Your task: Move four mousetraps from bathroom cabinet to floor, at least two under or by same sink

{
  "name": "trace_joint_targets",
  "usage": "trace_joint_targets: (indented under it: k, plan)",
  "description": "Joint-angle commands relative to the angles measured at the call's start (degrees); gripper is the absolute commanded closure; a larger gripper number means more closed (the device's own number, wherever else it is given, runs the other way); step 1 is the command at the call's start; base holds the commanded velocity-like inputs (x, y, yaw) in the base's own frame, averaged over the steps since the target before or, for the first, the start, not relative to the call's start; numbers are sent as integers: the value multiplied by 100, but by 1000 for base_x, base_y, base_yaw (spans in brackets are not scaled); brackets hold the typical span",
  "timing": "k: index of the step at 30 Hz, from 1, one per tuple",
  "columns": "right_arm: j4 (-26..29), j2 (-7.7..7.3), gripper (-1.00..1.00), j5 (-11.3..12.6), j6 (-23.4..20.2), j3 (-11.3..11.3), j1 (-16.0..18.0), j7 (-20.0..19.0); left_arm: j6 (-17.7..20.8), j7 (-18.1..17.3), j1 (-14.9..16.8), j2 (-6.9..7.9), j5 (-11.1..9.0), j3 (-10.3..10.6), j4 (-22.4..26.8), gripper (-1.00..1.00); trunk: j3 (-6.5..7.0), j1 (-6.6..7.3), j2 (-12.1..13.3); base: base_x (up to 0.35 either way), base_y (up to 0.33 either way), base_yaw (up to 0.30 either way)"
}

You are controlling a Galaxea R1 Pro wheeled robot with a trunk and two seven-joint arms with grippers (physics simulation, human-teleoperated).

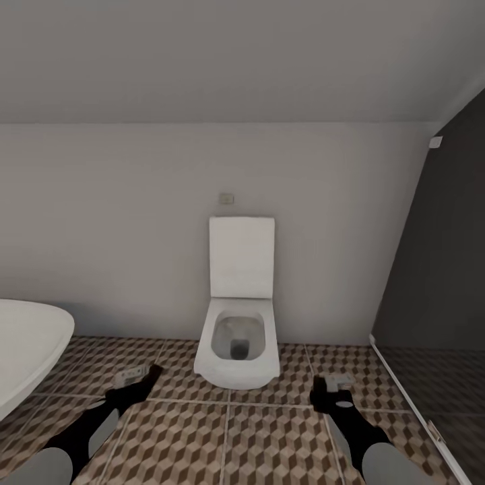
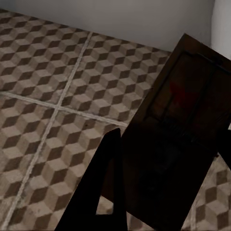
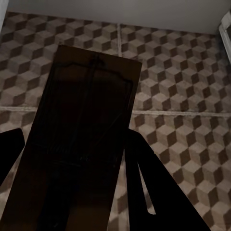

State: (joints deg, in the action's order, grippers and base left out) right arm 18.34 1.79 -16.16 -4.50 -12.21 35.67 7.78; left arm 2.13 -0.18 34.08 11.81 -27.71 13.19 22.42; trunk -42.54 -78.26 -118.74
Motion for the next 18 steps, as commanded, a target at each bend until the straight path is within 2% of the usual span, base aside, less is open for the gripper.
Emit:
trace_joint_targets:
  k: [1, 8, 18]
  plan:
    - [11, 6, 100, -45, -33, -28, 2, 4, 23, 35, 2, 6, -50, 28, 8, 100, -6, -1, -2, 210, 0, 0]
    - [11, 6, 100, -45, -33, -27, 2, 4, 20, 137, 2, 10, -49, 34, 8, 100, -6, -1, -2, 231, 0, 0]
    - [11, -2, 100, -45, -34, -27, 2, 4, -6, 124, 2, 7, -50, 35, 8, 100, -6, -1, -2, 35, 0, 0]
